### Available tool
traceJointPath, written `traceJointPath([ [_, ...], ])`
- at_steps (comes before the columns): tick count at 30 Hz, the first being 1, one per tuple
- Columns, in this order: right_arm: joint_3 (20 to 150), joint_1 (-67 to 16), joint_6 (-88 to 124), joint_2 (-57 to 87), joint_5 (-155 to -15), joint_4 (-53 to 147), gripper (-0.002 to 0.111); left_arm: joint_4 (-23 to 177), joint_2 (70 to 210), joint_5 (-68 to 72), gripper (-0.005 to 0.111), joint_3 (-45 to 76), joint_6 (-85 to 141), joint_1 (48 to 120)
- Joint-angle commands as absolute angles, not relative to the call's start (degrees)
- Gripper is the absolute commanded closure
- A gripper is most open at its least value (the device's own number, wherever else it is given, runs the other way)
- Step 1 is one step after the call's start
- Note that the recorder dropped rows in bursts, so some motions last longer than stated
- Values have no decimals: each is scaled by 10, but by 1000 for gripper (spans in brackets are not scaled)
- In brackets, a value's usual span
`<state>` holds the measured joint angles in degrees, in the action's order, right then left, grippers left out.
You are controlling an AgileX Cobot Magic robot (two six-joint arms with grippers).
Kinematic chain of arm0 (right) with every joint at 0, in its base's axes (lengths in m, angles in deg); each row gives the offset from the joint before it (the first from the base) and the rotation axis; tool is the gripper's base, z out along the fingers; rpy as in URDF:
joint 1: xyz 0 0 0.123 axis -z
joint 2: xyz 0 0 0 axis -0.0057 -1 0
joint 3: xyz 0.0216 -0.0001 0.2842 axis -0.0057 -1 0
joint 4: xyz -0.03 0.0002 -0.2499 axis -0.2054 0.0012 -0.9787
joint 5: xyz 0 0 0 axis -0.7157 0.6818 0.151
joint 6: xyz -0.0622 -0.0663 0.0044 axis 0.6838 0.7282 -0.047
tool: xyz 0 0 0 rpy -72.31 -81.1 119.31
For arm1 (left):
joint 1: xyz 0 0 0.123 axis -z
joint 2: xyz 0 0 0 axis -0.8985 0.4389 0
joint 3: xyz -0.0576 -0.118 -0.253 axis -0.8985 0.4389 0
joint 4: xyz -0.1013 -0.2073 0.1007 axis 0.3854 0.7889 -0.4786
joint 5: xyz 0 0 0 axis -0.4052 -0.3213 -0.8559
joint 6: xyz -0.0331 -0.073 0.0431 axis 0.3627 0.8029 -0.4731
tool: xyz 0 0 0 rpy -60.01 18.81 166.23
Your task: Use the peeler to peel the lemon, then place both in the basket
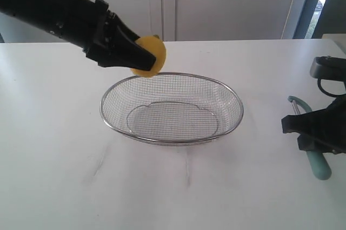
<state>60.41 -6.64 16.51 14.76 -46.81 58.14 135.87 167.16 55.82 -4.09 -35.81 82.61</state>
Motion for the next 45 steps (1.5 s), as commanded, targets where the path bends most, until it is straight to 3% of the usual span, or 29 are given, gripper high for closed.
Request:
traceJointPath([
  [1,602,-66,172,152,-466,592,108,1384,1663,567,107,7,-372,819],
  [34,728,-66,236,149,-421,598,108,1430,1690,510,107,49,-406,818],
  [45,782,-66,303,84,-388,654,108,1430,1690,510,107,49,-406,818],
])
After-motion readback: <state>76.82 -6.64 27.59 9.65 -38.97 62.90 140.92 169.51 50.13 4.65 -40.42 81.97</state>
